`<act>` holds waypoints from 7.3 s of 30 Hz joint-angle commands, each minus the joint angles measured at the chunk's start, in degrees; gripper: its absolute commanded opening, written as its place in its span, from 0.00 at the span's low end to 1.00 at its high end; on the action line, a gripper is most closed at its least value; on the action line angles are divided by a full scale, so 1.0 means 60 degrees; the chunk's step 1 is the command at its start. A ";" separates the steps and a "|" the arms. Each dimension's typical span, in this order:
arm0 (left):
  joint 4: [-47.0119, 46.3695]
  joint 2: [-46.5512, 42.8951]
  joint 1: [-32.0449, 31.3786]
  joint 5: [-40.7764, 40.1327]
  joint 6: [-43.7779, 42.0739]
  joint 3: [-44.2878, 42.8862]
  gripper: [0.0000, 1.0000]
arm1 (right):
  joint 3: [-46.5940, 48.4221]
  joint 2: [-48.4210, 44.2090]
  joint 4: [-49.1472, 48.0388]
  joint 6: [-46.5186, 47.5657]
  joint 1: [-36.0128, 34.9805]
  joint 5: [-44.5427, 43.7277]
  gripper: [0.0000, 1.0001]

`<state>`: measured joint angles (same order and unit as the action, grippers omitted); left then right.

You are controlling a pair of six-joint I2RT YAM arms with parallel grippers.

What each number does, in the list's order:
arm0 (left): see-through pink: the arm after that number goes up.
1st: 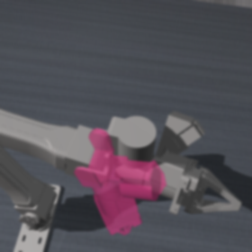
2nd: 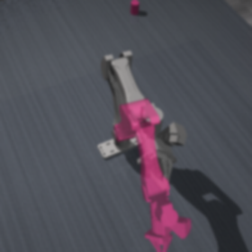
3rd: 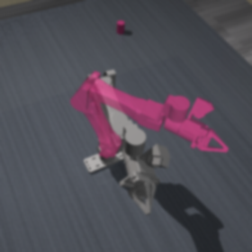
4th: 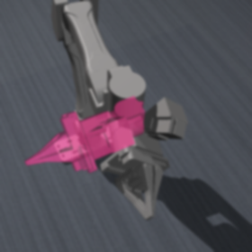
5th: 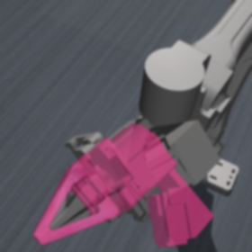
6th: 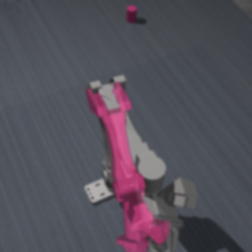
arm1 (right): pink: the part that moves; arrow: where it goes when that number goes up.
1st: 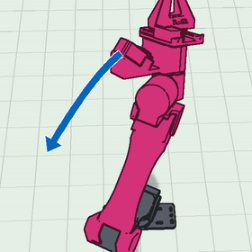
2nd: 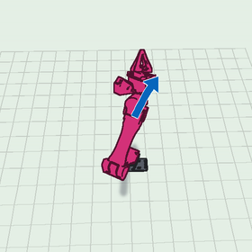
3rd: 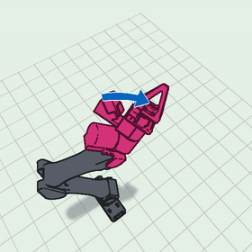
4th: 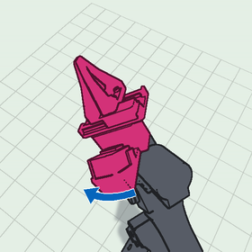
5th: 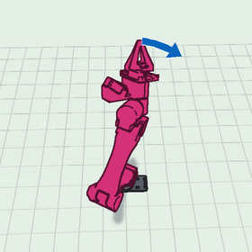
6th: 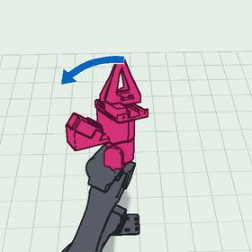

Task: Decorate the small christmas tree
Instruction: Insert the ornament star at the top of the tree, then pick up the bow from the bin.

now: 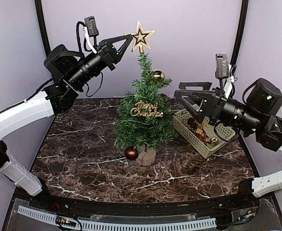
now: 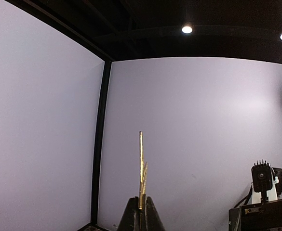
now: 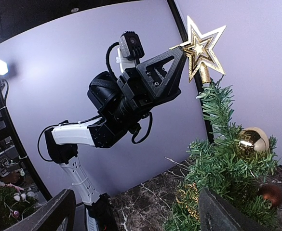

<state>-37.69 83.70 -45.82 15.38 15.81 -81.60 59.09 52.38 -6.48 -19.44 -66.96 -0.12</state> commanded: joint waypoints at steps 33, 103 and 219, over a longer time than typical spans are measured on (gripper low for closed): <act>-0.0703 0.0126 0.0293 0.0398 0.0155 -0.0229 0.00 | -0.0245 -0.0091 -0.0648 -0.0202 0.0046 -0.0024 0.89; -0.1274 -0.0785 0.0306 0.0773 0.0018 0.1753 0.48 | -0.0274 0.0047 -0.0809 -0.0203 0.0042 -0.0023 0.90; 0.7244 -0.4649 0.5641 0.0708 -0.2099 0.5924 0.89 | 0.1193 0.7423 0.5056 0.0105 0.9504 -0.1142 0.00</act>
<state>7.51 59.37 -12.25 17.69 3.49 -46.76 65.21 103.66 23.75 -19.51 -9.87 -2.70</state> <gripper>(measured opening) 0.895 0.004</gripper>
